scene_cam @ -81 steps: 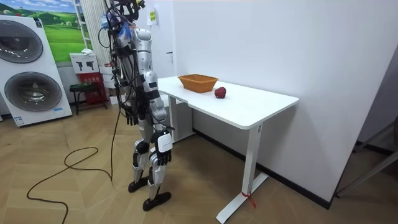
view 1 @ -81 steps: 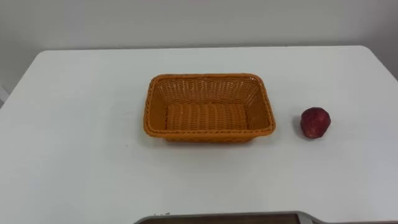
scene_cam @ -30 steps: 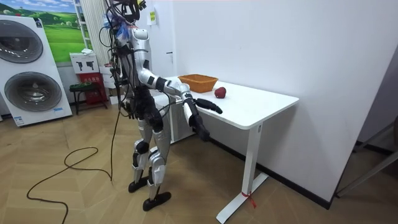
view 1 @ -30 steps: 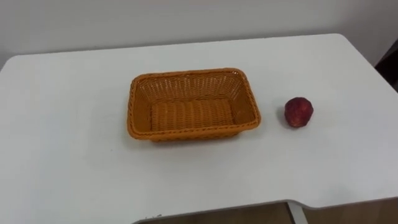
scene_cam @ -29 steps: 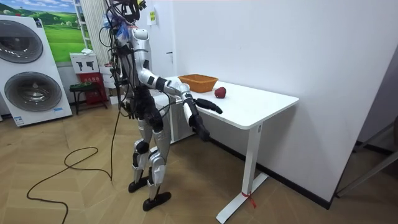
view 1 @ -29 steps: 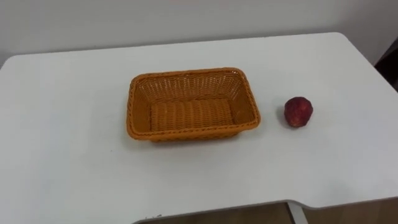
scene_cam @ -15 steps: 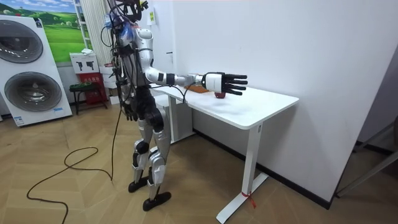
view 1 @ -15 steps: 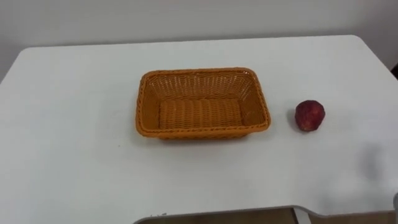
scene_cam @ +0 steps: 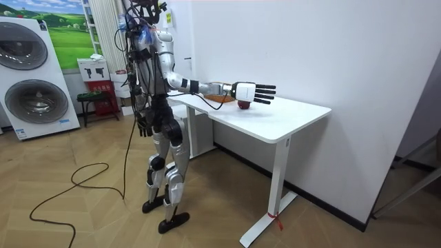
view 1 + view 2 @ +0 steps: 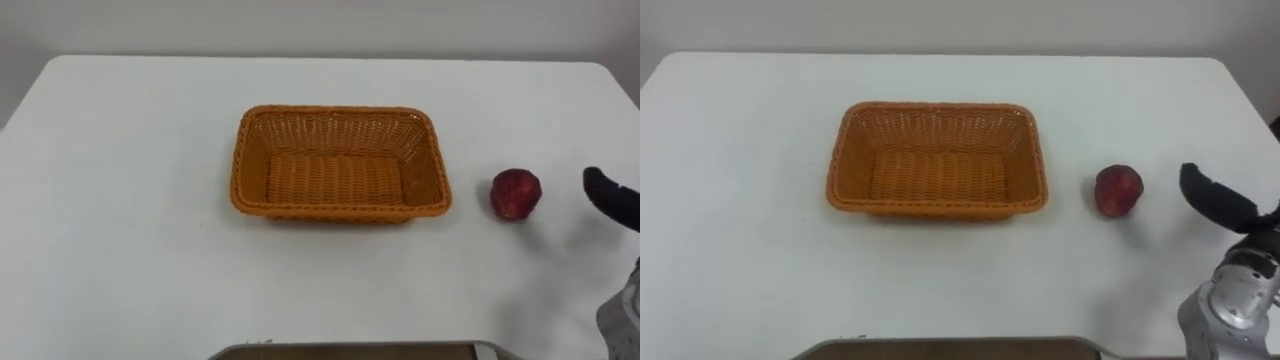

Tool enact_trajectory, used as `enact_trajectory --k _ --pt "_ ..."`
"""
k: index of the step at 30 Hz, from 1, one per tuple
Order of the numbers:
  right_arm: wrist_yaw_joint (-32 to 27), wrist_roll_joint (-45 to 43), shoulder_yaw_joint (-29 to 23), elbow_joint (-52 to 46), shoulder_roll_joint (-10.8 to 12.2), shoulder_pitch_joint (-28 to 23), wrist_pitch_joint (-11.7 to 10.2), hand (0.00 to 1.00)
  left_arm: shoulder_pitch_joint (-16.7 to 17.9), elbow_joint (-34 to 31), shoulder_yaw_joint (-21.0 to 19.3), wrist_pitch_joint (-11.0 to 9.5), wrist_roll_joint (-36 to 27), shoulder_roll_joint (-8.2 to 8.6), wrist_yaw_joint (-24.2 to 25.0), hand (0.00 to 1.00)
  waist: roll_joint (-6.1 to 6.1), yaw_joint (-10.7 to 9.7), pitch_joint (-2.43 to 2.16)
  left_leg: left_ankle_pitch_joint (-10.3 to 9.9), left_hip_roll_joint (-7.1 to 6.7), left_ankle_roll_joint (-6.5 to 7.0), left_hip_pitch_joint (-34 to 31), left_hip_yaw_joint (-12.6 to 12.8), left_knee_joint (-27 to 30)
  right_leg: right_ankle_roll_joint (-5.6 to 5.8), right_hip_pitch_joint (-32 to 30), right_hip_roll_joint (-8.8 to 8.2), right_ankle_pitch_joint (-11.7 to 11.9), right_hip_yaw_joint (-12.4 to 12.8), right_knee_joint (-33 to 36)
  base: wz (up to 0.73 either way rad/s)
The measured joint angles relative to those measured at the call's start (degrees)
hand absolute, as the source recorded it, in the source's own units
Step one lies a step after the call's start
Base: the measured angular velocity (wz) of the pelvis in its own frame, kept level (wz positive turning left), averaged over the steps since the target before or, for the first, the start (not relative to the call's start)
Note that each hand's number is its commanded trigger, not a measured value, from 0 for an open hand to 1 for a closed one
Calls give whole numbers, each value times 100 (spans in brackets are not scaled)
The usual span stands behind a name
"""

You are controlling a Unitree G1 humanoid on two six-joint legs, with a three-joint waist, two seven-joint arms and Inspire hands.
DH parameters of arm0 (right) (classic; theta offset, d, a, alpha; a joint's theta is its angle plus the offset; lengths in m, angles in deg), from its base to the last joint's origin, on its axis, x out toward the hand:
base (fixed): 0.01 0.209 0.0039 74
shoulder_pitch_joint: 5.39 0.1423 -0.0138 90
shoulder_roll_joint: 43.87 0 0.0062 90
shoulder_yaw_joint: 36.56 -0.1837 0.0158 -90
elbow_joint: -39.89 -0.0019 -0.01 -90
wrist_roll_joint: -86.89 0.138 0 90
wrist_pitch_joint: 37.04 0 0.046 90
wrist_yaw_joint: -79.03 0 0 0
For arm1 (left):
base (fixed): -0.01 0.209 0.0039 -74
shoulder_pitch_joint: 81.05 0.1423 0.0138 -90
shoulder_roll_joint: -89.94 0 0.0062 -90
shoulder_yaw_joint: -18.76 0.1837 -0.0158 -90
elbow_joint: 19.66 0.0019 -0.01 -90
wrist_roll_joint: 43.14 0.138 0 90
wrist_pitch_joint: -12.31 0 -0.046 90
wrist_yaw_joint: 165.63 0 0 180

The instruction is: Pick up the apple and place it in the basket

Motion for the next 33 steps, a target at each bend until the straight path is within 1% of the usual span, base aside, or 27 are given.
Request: enact_trajectory --k 4,5,6,9,12,15,21,27,30,33 --pt "318 -32 163 3 -80 2 0 0 0 -2 72 -7 0 -21 3 0 -9 22 -6 0 -14 0 33 -17 2 7 83 -11 9 -28 -77 6" --pt "440 -43 223 41 -92 27 -7 0 0 -3 91 -13 1 -39 3 0 -2 30 5 0 -12 0 68 -34 -2 8 119 -7 21 -27 -113 0" --pt "551 -48 268 197 -92 92 -10 0 9 -3 132 -14 1 -59 2 0 15 35 12 0 -11 0 99 -37 -6 8 154 -6 22 -27 -115 0" --pt "741 -46 329 445 -92 156 -8 0 10 -35 193 -65 3 -76 2 0 57 60 8 0 -12 0 106 -37 -7 8 177 -7 21 -28 -116 0" --pt "938 -110 418 444 -96 161 -8 0 9 -50 189 -66 10 -87 3 0 64 95 4 0 -5 0 116 -38 -9 8 181 -3 21 -28 -116 0" --pt "1096 -278 423 446 -98 161 -8 0 12 -49 191 -66 8 -87 14 0 49 112 14 0 -6 0 168 -46 -18 8 230 -2 21 -32 -117 0" --pt "1307 -283 433 452 -97 160 -8 0 17 -41 191 -64 7 -89 38 0 14 138 18 0 -19 0 202 -47 -36 9 307 -10 22 -36 -195 0" --pt "1472 -285 503 474 -97 160 -9 0 14 -43 187 -64 14 -88 45 0 21 138 16 0 -15 0 207 -48 -35 8 309 -8 22 -35 -198 0" --pt "1552 -300 546 634 -97 160 -8 0 14 -44 183 -64 40 -88 45 0 21 144 15 0 -16 0 208 -47 -36 8 317 -11 22 -42 -200 0" --pt "1609 -471 621 655 -98 160 -6 0 15 -47 178 -57 47 -88 45 0 36 142 12 0 -16 0 206 -47 -36 8 314 -14 22 -49 -203 0"
